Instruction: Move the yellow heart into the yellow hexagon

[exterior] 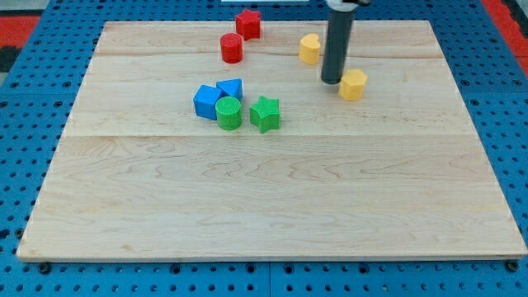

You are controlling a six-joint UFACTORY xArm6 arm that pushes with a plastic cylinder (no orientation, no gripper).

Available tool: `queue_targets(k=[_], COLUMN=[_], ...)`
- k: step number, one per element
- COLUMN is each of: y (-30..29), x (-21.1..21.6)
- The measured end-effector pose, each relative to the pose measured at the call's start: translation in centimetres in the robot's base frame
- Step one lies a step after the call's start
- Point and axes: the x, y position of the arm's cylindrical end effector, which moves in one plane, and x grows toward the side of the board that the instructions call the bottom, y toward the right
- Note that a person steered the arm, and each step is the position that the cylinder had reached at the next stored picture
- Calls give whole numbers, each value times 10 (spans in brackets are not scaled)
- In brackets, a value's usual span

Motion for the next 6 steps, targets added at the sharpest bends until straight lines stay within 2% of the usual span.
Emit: queue_targets(k=[1, 2, 3, 4, 5, 6], y=[-29, -111, -122, -87, -65, -9], x=[-29, -33, -61, -91, -61, -58])
